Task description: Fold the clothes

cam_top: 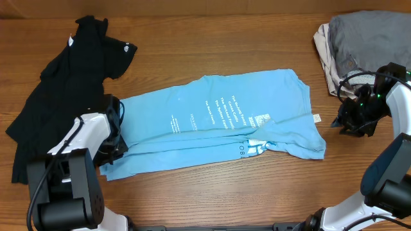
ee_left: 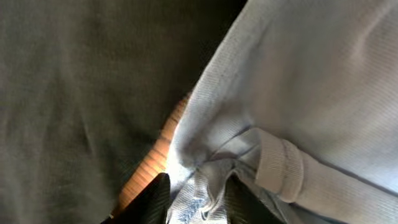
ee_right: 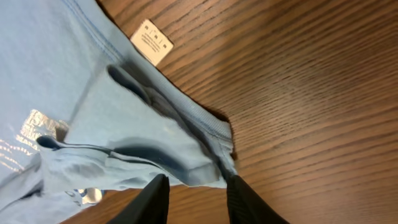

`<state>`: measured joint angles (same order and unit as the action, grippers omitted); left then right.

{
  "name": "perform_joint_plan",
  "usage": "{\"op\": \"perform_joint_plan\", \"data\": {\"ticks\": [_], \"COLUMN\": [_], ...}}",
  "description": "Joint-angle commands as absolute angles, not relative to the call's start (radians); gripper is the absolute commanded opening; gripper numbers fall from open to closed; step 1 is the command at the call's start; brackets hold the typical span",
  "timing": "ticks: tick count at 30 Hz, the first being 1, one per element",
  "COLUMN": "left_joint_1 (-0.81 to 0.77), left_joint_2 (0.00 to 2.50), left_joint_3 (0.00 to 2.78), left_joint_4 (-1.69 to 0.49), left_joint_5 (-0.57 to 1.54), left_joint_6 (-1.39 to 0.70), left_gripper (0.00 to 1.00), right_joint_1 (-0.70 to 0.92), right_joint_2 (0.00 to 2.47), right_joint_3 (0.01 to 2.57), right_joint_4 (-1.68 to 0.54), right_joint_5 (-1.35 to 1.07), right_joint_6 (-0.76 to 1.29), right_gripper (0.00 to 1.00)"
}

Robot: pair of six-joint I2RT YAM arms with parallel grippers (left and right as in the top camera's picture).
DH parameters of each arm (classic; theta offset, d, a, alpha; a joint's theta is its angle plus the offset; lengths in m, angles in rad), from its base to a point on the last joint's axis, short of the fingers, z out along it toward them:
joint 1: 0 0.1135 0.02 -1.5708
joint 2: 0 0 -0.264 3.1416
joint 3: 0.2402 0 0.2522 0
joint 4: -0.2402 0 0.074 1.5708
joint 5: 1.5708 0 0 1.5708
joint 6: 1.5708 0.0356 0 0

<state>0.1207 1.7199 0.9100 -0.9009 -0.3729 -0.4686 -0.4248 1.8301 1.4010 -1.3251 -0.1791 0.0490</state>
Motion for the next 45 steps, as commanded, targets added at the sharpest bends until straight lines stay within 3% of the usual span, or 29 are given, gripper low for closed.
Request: {"op": "perform_joint_plan", "data": {"ticks": [1,5,7,11,12,14,16,18,24,29,45], "left_joint_1": [0.126,0.126,0.126,0.126,0.126,0.123,0.122,0.122,0.117,0.108,0.133], "left_joint_2": [1.728,1.726,1.724,1.722,1.722,1.722,1.722,1.722,1.752,1.867,2.082], "left_joint_3": [0.898,0.907,0.964,1.132,1.188,1.279,1.354,1.409,1.429,1.429,1.429], "left_joint_4": [-0.889,-0.891,-0.941,-1.062,-1.089,-1.117,-1.117,-1.091,-0.915,-0.876,-0.674], "left_joint_5": [-0.377,-0.377,-0.369,-0.293,-0.257,-0.167,-0.042,0.062,0.132,0.086,0.006], "left_joint_6": [-0.472,-0.472,-0.471,-0.432,-0.403,-0.339,-0.247,-0.175,-0.088,-0.032,0.049], "left_gripper": [0.34,0.33,0.42,0.49,0.54,0.78,0.87,0.91,0.89,0.79,0.77], "right_joint_1": [-0.424,-0.424,-0.418,-0.385,-0.369,-0.331,-0.292,-0.247,-0.1,-0.052,-0.039], "right_joint_2": [1.829,1.829,1.829,1.829,1.829,1.829,1.829,1.829,1.847,1.863,1.863], "right_joint_3": [1.4,1.408,1.445,1.559,1.597,1.665,1.71,1.739,1.749,1.749,1.748], "right_joint_4": [-1.322,-1.314,-1.322,-1.361,-1.366,-1.365,-1.348,-1.319,-1.156,-1.119,-1.184], "right_joint_5": [-0.176,-0.2,-0.229,-0.233,-0.233,-0.235,-0.239,-0.239,-0.225,-0.221,-0.209], "right_joint_6": [0.049,0.048,0.035,0.025,0.022,0.021,0.005,-0.005,-0.008,-0.008,-0.009], "right_gripper": [0.35,0.35,0.31,0.3,0.3,0.3,0.3,0.33,0.35,0.35,0.34]}}
